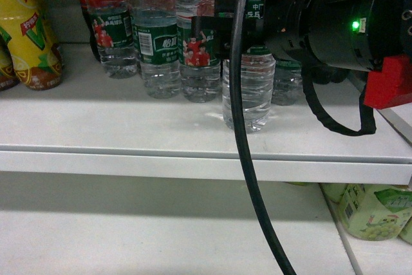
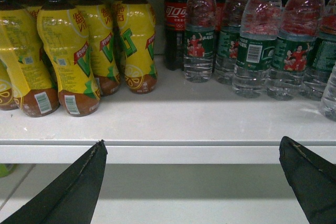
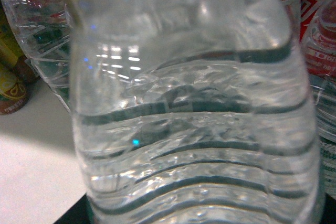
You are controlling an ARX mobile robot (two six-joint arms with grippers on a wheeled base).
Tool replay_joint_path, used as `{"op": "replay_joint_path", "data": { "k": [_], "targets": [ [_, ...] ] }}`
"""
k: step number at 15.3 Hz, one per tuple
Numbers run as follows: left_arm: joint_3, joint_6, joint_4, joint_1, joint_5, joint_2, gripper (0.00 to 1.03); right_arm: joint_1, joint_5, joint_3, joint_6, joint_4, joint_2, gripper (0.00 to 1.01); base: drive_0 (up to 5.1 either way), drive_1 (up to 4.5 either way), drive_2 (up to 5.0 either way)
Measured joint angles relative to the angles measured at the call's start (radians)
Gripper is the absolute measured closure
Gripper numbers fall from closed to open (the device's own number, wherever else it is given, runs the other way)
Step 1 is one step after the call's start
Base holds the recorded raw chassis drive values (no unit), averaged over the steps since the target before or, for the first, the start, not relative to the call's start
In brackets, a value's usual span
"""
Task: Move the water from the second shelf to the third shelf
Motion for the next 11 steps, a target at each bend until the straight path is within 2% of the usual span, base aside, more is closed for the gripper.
{"op": "replay_joint_path", "data": {
  "k": [2, 3, 6, 8, 11],
  "targets": [
    [0.000, 0.000, 0.000, 0.000, 0.000, 0.000, 0.05, 0.000, -0.005, -0.056, -0.020, 0.005, -0.048, 0.54, 0.0, 0.00, 0.0],
    [0.000, 0.000, 0.000, 0.000, 0.000, 0.000, 0.05, 0.000, -0.015, -0.099, -0.021, 0.001, -0.090, 0.57, 0.0, 0.00, 0.0],
    [0.000, 0.000, 0.000, 0.000, 0.000, 0.000, 0.05, -0.002, -0.054, -0.237, -0.031, -0.020, -0.232, 0.58, 0.0, 0.00, 0.0],
    [0.000, 0.000, 0.000, 0.000, 0.000, 0.000, 0.05, -0.026, -0.089, -0.332, -0.044, -0.051, -0.342, 0.58, 0.0, 0.00, 0.0],
    [0.000, 0.000, 0.000, 0.000, 0.000, 0.000, 0.05, -0.103, -0.101, -0.436, -0.069, -0.101, -0.501, 0.58, 0.0, 0.00, 0.0]
  ]
}}
